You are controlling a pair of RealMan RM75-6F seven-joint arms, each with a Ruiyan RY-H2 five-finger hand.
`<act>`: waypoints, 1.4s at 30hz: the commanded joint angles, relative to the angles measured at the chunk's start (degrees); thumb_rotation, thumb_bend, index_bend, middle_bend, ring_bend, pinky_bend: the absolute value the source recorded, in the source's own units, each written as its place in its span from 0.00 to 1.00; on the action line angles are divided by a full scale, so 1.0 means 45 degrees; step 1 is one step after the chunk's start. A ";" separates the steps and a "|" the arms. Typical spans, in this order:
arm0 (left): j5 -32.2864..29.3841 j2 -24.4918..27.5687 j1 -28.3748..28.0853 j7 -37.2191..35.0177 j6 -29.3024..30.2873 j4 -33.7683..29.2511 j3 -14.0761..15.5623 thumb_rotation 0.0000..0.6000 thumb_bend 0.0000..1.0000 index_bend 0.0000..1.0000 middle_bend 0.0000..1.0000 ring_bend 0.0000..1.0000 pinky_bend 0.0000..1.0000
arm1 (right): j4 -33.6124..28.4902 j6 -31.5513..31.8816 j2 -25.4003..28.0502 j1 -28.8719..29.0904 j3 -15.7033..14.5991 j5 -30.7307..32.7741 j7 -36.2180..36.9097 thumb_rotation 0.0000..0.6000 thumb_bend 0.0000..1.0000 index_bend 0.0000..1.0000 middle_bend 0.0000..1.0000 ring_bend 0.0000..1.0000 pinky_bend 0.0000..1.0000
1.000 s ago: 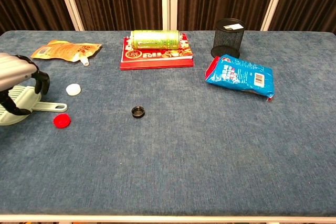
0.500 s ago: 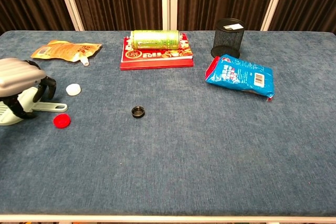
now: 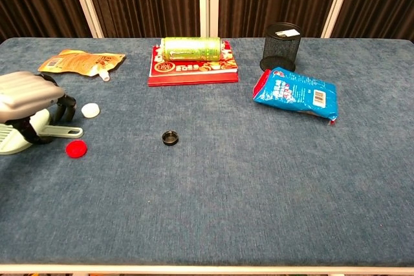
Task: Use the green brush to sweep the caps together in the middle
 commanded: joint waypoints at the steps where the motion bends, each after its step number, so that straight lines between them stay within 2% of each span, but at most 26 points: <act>1: -0.0053 -0.0012 -0.0046 0.0087 -0.0021 0.0028 0.0036 1.00 0.21 0.41 0.46 0.28 0.15 | 0.0010 -0.0017 -0.0003 -0.0008 0.0005 0.0033 0.0007 1.00 0.17 0.00 0.00 0.00 0.00; 16: -0.0167 -0.0011 -0.0112 0.0356 0.0060 -0.0064 0.0300 1.00 0.21 0.44 0.49 0.29 0.15 | 0.0042 -0.0088 -0.0015 -0.0036 0.0022 0.0136 0.0049 1.00 0.17 0.00 0.00 0.00 0.00; 22: 0.0033 0.0061 -0.0085 -0.0025 0.0155 -0.0069 0.0375 1.00 0.26 0.45 0.49 0.30 0.17 | -0.0078 -0.0113 0.0036 -0.0053 0.0012 0.0152 -0.0056 1.00 0.17 0.00 0.00 0.00 0.00; 26: 0.0242 0.0145 -0.0106 -0.0782 0.0049 0.0081 0.0353 1.00 0.31 0.46 0.51 0.31 0.21 | -0.0242 -0.0254 0.0120 -0.0030 -0.0013 0.0198 -0.0169 1.00 0.17 0.00 0.00 0.00 0.00; 35: 0.1710 0.0741 -0.0039 -0.3198 0.0673 0.0256 0.0427 1.00 0.36 0.48 0.54 0.35 0.31 | -0.0557 -0.0287 0.0282 -0.0034 -0.0002 0.0225 -0.0380 1.00 0.15 0.00 0.00 0.00 0.00; 38: 0.2325 0.1009 -0.0023 -0.4485 0.0944 0.0235 0.0467 1.00 0.37 0.48 0.56 0.37 0.35 | -0.0619 -0.0288 0.0317 -0.0038 -0.0005 0.0217 -0.0437 1.00 0.15 0.00 0.00 0.00 0.00; 42: 0.3153 0.1522 -0.0064 -0.7034 0.1395 0.0100 0.0368 1.00 0.41 0.50 0.58 0.40 0.43 | -0.0720 -0.0183 0.0385 -0.0085 -0.0008 0.0165 -0.0513 1.00 0.15 0.00 0.00 0.00 0.00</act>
